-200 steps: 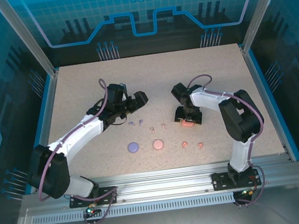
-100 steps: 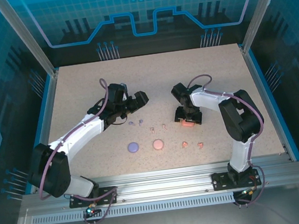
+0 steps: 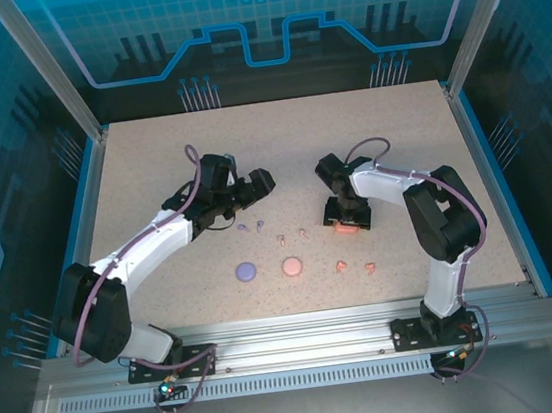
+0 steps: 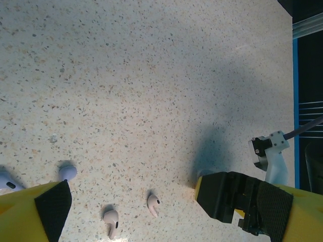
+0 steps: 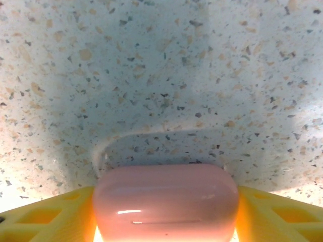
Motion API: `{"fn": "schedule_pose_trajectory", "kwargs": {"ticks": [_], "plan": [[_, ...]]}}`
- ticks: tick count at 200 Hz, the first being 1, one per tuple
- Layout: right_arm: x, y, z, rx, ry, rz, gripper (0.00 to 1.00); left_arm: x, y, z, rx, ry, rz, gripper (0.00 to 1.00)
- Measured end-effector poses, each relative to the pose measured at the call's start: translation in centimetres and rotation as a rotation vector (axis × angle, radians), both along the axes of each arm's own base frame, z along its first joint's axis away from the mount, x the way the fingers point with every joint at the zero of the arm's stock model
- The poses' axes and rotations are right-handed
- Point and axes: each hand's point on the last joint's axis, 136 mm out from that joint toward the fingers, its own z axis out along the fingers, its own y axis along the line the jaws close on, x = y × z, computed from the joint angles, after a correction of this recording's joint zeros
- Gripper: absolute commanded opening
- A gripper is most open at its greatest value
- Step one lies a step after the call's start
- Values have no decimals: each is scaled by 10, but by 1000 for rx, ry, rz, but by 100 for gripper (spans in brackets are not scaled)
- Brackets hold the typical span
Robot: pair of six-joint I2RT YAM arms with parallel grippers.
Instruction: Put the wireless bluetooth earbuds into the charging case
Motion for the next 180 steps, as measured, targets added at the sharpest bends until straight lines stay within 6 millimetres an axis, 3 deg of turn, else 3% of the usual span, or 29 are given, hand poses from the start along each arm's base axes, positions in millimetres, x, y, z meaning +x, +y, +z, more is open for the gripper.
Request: {"fn": "schedule_pose_trajectory", "kwargs": {"ticks": [24,73,136,180], "plan": [[0,0,0,1,-1,-3,56,2,-7,1,-30,-5,-20,99],[4,6,6,26,-8,-17,55,-2,-31,4,-118,-59,-74,99],[57,26,49,242,-106,-177,55,-6,-66,-1,-262,-177,-150,99],[81,34,64,392,-113,-338,55,0,-93,-4,-320,-259,-185,95]]}}
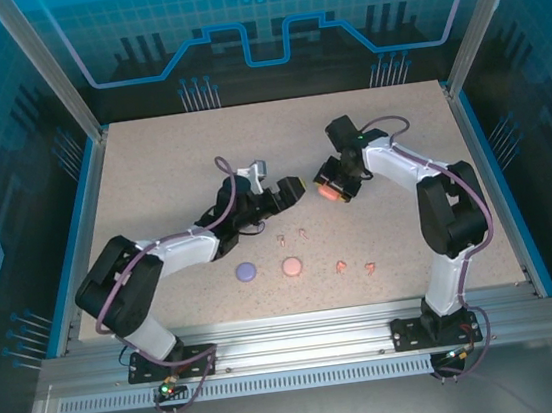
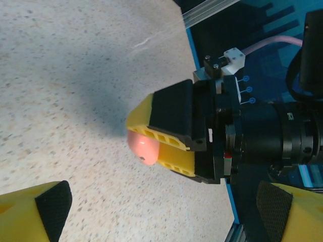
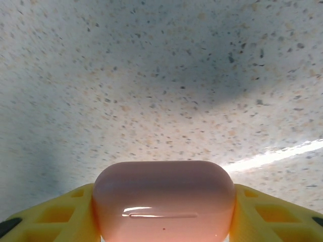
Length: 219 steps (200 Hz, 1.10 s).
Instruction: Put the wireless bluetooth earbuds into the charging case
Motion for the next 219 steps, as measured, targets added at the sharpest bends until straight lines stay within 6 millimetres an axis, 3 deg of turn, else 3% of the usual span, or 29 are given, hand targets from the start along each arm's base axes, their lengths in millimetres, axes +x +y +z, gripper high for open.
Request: {"fn": "schedule_pose_trajectory", "kwargs": {"ticks": [31,69,92,146,219], "plan": [[6,11,8,79,8,-66,55,3,-18,-13,-24,-27,5,87],[6,15,11,117,29,-107,55,6,-29,-44,-20,-5,12,67],[4,16,13,132,27,-116,55,13,-33,-55,-17,-1,26,64],[0,16,21,154,17,-125,54,35,-51,-43,-71,-44,33,54],[1,17,23,168,13,-127,54,41,-67,-45,-81,-53,17,42]]}}
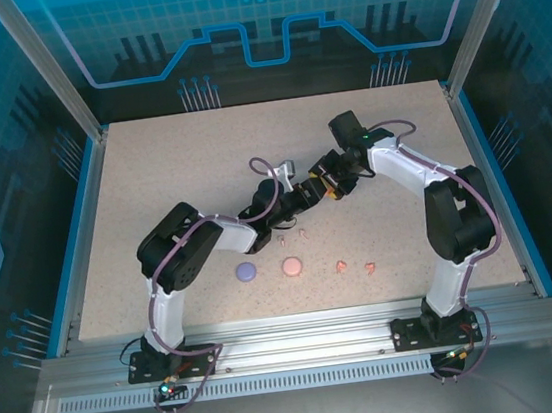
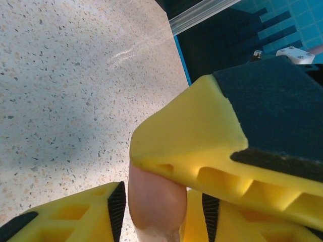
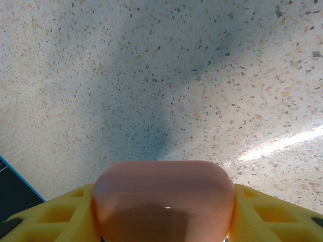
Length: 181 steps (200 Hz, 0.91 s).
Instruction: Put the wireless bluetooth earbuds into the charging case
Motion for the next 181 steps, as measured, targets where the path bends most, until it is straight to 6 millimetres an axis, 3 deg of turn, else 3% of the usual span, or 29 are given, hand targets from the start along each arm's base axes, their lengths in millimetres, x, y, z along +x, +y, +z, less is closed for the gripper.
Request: {"fn": "schedule_pose_trajectory", "kwargs": {"ticks": [40,88,99,117,138,157,181], "plan": [[0,0,-1,1,-2,0,54,1,0,-3,2,0,11,31],[2,-1,-1,0,-9,-5,54,3,0,-3,-7,4,19,9],[2,-1,-1,1,-9,-8,59,3,0,-3,-7,4,19,6],[2,0,-1,4,-10,-7,80,3,0,-1,-13,1,19,0],[5,-2,3,13,-21,-12,88,3,0,-1,-16,4,19,0],[11,-18,18,14,-67,-35,90,2,0,-4,-6,17,14,0],[11,-55,52,-6,-191,-65,94,-6,4,-5,20,47,-27,0]]}}
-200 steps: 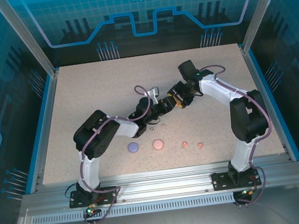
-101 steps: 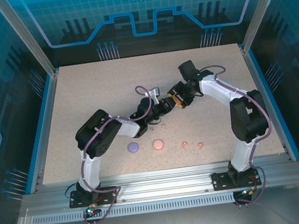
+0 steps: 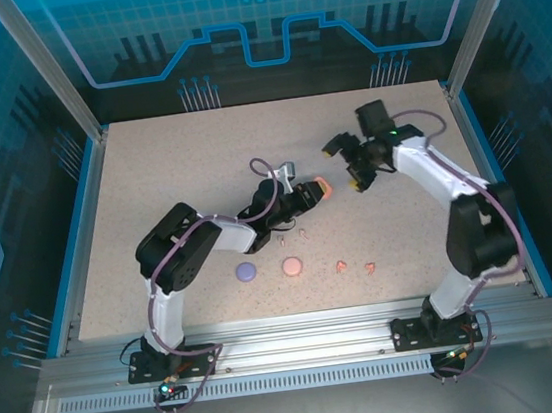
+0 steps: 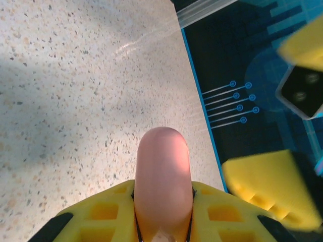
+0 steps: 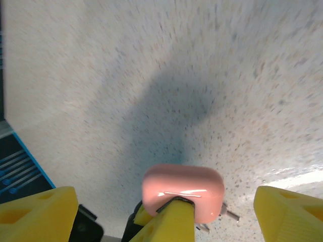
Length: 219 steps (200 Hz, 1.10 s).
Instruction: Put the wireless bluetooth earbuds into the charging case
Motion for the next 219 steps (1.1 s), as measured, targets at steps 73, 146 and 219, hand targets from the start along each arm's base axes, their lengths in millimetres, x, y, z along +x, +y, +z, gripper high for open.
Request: {"fn": "schedule_pose_trajectory", "kwargs": {"ticks": [73,146,219], "plan": [[-55,-15,1,-62,-397,267,94,-4,55,59,-12,-42,-230,0],[-63,40,32,-11,-686,588,90,-31,44,92,-28,-76,-496,0],[-61,59,24,-3,-691,670,85,-40,43,88,-27,-45,-539,0]]}}
